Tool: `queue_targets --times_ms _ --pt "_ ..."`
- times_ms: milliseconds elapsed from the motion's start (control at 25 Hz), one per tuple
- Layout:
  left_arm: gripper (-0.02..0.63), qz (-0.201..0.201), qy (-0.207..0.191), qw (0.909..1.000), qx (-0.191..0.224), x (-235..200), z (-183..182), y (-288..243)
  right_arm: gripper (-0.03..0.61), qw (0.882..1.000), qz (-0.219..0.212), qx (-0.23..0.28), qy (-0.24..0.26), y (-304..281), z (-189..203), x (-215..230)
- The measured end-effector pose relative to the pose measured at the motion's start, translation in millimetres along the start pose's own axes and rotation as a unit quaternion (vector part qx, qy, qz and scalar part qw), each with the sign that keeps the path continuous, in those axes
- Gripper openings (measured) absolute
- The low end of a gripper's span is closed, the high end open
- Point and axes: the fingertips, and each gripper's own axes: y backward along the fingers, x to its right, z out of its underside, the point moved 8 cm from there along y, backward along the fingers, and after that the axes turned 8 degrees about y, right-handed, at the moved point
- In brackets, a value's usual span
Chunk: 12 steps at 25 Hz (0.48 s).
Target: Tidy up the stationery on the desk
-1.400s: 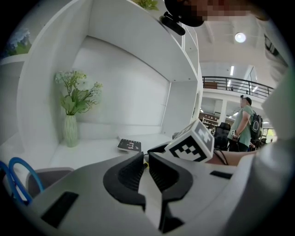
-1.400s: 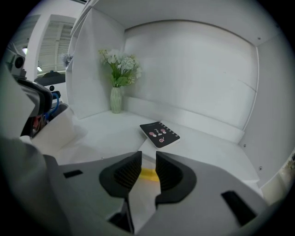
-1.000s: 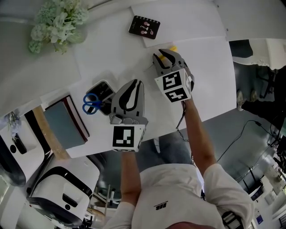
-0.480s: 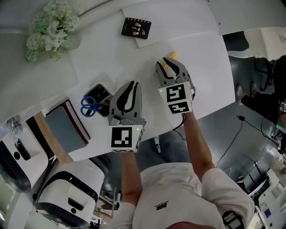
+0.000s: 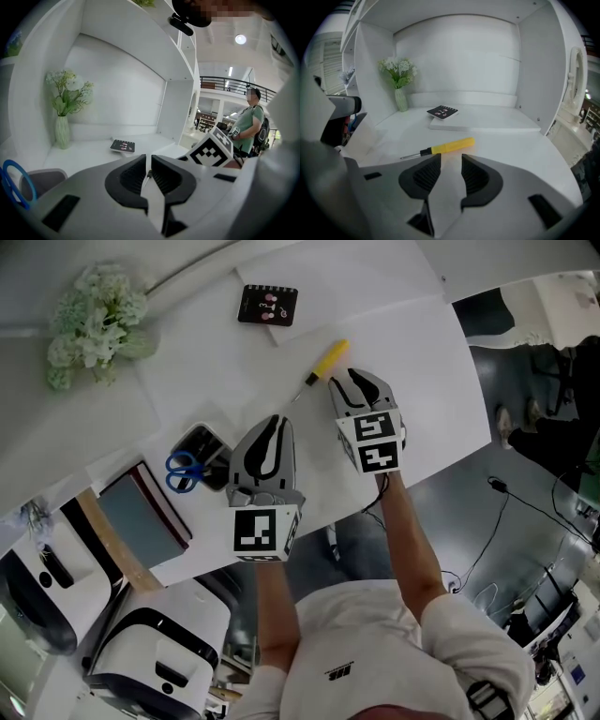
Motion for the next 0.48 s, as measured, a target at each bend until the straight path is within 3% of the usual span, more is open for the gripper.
queue_targets --times_ms 480 --pt "0.0 -0.012 -0.004 0.9999 0.0 -2.7 -3.5 3.8 0.192 0.997 -0.022 0.005 -0.078 -20.5 -20.4 -1.2"
